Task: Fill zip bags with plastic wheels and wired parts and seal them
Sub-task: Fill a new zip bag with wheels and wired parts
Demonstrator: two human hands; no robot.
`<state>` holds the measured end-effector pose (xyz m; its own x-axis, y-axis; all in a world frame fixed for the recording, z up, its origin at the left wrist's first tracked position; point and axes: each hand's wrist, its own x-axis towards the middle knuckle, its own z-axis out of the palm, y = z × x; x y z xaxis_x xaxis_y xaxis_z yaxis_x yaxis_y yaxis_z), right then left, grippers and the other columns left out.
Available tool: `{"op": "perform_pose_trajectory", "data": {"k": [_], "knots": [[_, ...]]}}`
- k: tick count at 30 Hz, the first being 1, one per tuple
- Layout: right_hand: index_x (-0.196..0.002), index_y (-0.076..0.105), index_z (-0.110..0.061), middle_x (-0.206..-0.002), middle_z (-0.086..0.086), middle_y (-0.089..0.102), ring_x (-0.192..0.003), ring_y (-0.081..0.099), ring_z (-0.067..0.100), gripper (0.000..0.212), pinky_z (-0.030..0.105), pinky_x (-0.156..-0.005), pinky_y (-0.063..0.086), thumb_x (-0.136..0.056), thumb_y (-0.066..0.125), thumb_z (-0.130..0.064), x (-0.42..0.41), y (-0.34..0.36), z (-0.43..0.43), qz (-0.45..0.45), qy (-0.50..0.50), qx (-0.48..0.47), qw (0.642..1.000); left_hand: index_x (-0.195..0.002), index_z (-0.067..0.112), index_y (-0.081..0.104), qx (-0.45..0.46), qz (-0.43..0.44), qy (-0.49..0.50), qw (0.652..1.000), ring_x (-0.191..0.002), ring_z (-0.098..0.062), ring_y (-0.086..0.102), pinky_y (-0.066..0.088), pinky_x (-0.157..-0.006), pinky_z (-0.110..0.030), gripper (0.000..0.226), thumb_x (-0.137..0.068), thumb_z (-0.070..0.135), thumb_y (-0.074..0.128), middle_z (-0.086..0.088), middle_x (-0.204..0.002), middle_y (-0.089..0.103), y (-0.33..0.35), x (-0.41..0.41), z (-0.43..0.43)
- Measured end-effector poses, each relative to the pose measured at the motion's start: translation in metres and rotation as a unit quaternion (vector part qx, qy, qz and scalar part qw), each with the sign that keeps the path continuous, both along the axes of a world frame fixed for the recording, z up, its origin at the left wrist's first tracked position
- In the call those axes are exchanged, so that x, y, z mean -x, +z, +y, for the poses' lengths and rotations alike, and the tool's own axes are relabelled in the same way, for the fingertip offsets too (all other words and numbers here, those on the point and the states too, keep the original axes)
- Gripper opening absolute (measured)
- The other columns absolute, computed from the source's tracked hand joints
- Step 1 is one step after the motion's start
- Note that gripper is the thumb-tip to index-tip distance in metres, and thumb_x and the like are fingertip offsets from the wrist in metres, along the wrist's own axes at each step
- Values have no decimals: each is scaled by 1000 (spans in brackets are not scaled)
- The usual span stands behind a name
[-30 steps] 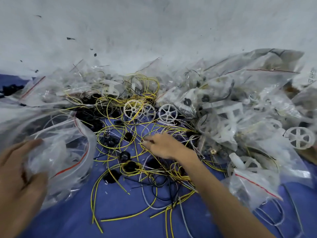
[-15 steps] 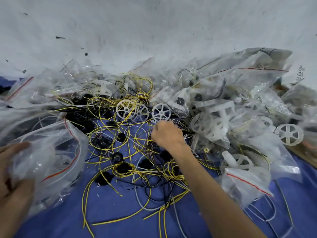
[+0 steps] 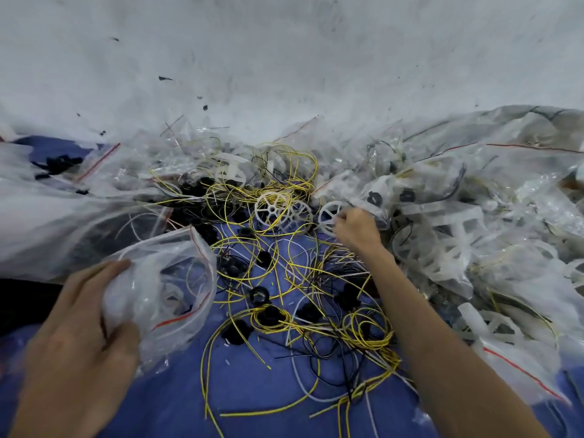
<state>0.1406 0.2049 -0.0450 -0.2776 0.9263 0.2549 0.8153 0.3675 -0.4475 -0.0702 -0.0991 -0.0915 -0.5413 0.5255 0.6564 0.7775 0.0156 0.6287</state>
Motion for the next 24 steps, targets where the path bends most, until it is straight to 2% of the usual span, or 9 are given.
{"op": "perform_pose_trajectory", "data": {"k": [4, 7, 9, 12, 15, 17, 19, 21, 24], "knots": [[-95, 57, 3, -96, 24, 60, -91, 56, 35, 27, 41, -80, 45, -99, 36, -13, 2, 25, -14, 166, 0, -30, 986, -124, 14, 53, 13, -1, -27, 1000, -116, -23, 45, 37, -98, -42, 67, -62, 34, 35, -2, -130, 50, 13, -9, -5], [-102, 57, 1, -105, 26, 59, -98, 55, 36, 36, 43, -84, 41, -101, 31, -25, 6, 49, -33, 229, -11, -70, 971, -123, 23, 53, -5, -16, -58, 998, -102, -12, 51, 42, -86, -22, 63, -61, 26, 39, 15, -123, 50, 23, -14, -9], [-94, 58, -10, -94, 13, 60, -90, 59, 31, 42, 43, -86, 44, -99, 31, -42, 9, 59, -49, 306, 39, -21, 951, -120, 27, 56, -22, -47, -84, 995, -84, 2, 52, 47, -66, -17, 66, -58, 9, 43, 22, -120, 50, 31, -18, -10], [-111, 61, -17, -99, -2, 59, -85, 59, 12, 66, 44, -89, 49, -83, 37, -71, 10, 60, -77, 347, 118, 125, 922, -114, 29, 58, -33, -55, -131, 989, -54, 6, 43, 34, -50, -5, 73, -52, -5, 41, 24, -108, 57, 45, -20, -19], [-87, 59, -5, -85, 6, 58, -73, 62, 15, 44, 45, -84, 53, -89, 51, -49, 6, 50, -84, 305, 174, 141, 926, -110, 28, 59, -14, -51, -185, 981, -46, 4, 40, 29, -46, -4, 73, -51, -12, 42, 16, -110, 60, 61, -16, -28], [-87, 53, 3, -90, 10, 61, -63, 65, 9, 43, 36, -74, 57, -91, 52, -40, 6, 47, -87, 297, 194, 150, 923, -110, 28, 59, 32, -22, -228, 973, -49, -2, 46, 30, -45, -9, 74, -50, -13, 42, 18, -112, 58, 70, -13, -35], [-84, 54, -2, -89, 10, 62, -64, 66, 4, 35, 26, -63, 57, -91, 54, -36, 4, 48, -86, 323, 216, 159, 908, -111, 29, 60, 74, -11, -266, 961, -51, -11, 48, 32, -44, -19, 76, -50, -11, 41, 29, -107, 57, 78, -8, -40], [-72, 54, -7, -74, 1, 63, -66, 67, 7, 31, 30, -64, 58, -88, 59, -33, 1, 48, -84, 345, 230, 163, 895, -116, 34, 61, 113, 2, -302, 947, -48, -6, 45, 31, -42, -17, 83, -48, -10, 42, 29, -108, 57, 86, -3, -45], [-65, 52, -11, -63, -2, 66, -75, 71, 21, 27, 27, -60, 57, -83, 66, -25, -2, 48, -82, 354, 252, 184, 881, -125, 43, 51, 163, 122, -301, 932, -59, 1, 55, 42, -50, -14, 92, -48, -9, 49, 30, -119, 53, 100, 0, -51]]}}
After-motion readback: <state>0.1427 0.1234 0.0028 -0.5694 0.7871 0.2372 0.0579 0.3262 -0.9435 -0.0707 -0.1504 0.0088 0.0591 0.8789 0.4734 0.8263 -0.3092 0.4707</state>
